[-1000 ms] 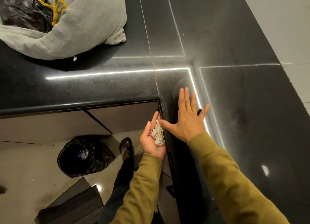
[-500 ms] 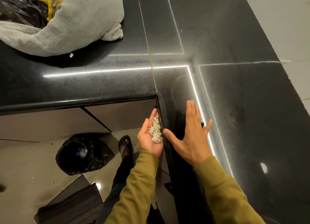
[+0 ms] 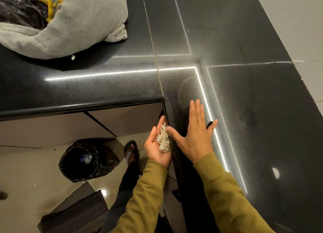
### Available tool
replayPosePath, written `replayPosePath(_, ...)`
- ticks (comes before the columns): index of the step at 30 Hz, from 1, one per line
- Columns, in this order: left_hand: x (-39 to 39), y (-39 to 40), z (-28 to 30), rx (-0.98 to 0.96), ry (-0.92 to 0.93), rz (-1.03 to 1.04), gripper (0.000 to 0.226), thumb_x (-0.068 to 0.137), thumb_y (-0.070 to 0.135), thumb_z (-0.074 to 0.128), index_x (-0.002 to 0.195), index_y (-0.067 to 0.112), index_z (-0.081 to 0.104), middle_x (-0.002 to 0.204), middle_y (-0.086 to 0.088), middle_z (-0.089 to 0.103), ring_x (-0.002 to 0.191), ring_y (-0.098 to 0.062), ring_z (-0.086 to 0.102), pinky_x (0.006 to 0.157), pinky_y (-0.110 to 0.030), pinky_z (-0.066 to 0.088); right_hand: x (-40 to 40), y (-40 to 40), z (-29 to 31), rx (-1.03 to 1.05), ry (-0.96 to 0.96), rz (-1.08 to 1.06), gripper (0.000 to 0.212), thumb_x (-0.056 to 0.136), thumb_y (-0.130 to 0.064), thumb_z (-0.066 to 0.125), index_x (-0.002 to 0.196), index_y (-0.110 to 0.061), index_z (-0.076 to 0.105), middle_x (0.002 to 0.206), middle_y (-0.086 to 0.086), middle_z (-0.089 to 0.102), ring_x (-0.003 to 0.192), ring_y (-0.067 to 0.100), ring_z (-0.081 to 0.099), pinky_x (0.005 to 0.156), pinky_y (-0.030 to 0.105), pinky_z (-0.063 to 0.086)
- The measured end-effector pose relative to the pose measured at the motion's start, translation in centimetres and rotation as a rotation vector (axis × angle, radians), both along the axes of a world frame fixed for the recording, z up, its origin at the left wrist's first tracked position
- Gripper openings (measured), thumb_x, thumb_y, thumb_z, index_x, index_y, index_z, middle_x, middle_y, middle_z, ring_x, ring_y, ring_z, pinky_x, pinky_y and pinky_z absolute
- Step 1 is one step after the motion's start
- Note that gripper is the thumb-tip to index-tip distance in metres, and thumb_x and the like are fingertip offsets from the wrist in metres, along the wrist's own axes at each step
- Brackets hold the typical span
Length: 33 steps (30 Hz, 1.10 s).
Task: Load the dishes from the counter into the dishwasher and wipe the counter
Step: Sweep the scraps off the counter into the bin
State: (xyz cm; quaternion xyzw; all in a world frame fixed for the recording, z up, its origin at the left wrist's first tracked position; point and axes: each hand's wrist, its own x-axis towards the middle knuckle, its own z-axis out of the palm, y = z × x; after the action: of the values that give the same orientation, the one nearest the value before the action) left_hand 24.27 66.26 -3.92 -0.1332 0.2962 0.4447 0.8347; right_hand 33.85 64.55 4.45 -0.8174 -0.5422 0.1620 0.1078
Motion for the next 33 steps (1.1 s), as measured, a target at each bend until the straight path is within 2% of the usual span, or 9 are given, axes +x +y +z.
replayPosePath(2, -0.1, -0.1, 0.2, -0.008, -0.047, 0.010, 0.045, 0.098, 0.029, 0.039, 0.129, 0.009, 0.065, 0.133, -0.018, 0.063, 0.115, -0.030, 0.066, 0.096, -0.044, 0.055, 0.9, 0.1, 0.6, 0.073, 0.085, -0.073, 0.096, 0.090, -0.060, 0.052, 0.156, -0.019, -0.003, 0.165, -0.003, -0.006, 0.151, 0.012, -0.009, 0.114, 0.062, -0.011)
replayPosePath(6, 0.0, -0.8, 0.1, -0.032, -0.012, -0.005, 0.047, 0.105, 0.032, 0.030, 0.133, 0.011, 0.062, 0.141, -0.018, 0.057, 0.131, -0.032, 0.054, 0.108, -0.046, 0.045, 1.6, -2.5, 0.1, 0.023, 0.046, -0.133, 0.094, 0.093, -0.059, 0.046, 0.155, -0.017, -0.010, 0.165, -0.001, -0.010, 0.150, 0.014, -0.013, 0.114, 0.061, -0.014)
replayPosePath(11, 0.1, -0.6, 0.2, -0.029, -0.027, -0.009, 0.046, 0.099, 0.031, 0.036, 0.132, 0.012, 0.062, 0.142, -0.018, 0.056, 0.132, -0.031, 0.053, 0.107, -0.043, 0.046, -1.0, -4.0, -1.7, 0.028, -0.051, -0.060, 0.088, 0.095, -0.063, 0.032, 0.156, -0.015, -0.010, 0.165, 0.000, -0.007, 0.150, 0.014, -0.014, 0.117, 0.063, -0.006)
replayPosePath(13, -0.1, -0.7, 0.2, -0.015, -0.037, -0.042, 0.048, 0.094, 0.032, 0.039, 0.133, 0.013, 0.061, 0.141, -0.019, 0.056, 0.133, -0.033, 0.052, 0.111, -0.047, 0.042, -2.0, -4.1, -1.9, 0.039, -0.090, 0.013, 0.094, 0.091, -0.065, 0.036, 0.156, -0.014, -0.007, 0.165, 0.000, -0.005, 0.151, 0.015, -0.013, 0.118, 0.061, -0.006)
replayPosePath(17, -0.1, -0.9, 0.4, -0.018, -0.106, -0.010, 0.048, 0.092, 0.031, 0.042, 0.130, 0.011, 0.064, 0.136, -0.020, 0.060, 0.121, -0.032, 0.062, 0.095, -0.047, 0.055, -1.8, -4.6, -1.2, 0.134, 0.144, -0.017, 0.092, 0.090, -0.053, 0.055, 0.156, -0.018, 0.000, 0.164, -0.006, 0.006, 0.151, 0.009, -0.004, 0.121, 0.054, -0.005)
replayPosePath(23, -0.3, -0.7, -0.2, 0.006, -0.109, -0.035, 0.048, 0.094, 0.031, 0.041, 0.131, 0.011, 0.064, 0.141, -0.017, 0.057, 0.133, -0.031, 0.052, 0.107, -0.049, 0.043, -1.0, -8.0, -1.3, 0.225, 0.173, -0.100, 0.083, 0.090, -0.048, 0.056, 0.156, -0.020, 0.013, 0.159, -0.011, 0.018, 0.150, 0.009, 0.014, 0.123, 0.038, -0.004)
replayPosePath(26, -1.0, -0.6, -0.6, -0.008, -0.134, -0.016, 0.046, 0.095, 0.028, 0.042, 0.127, 0.008, 0.068, 0.143, -0.012, 0.057, 0.133, -0.025, 0.052, 0.109, -0.044, 0.040, -2.1, -8.8, -1.9, 0.270, 0.190, -0.138, 0.076, 0.090, -0.041, 0.059, 0.153, -0.017, 0.023, 0.159, -0.008, 0.026, 0.149, 0.010, 0.021, 0.124, 0.037, 0.003)
replayPosePath(29, -2.3, -0.4, -0.5, -0.003, -0.163, -0.003, 0.047, 0.099, 0.027, 0.036, 0.124, 0.006, 0.069, 0.144, -0.010, 0.056, 0.131, -0.023, 0.054, 0.101, -0.036, 0.045, -3.7, -8.8, -1.8, 0.370, 0.266, -0.169, 0.067, 0.092, -0.038, 0.056, 0.150, -0.015, 0.033, 0.155, -0.004, 0.036, 0.145, 0.015, 0.032, 0.122, 0.037, 0.016)
replayPosePath(33, -3.9, -0.7, 0.4, -0.044, -0.188, 0.043, 0.048, 0.104, 0.025, 0.032, 0.126, -0.001, 0.066, 0.143, -0.017, 0.055, 0.131, -0.030, 0.054, 0.108, -0.043, 0.043, -5.7, -7.9, -1.2, 0.489, 0.387, -0.186, 0.055, 0.093, -0.034, 0.054, 0.144, -0.015, 0.045, 0.149, 0.000, 0.046, 0.140, 0.011, 0.040, 0.115, 0.032, 0.034)
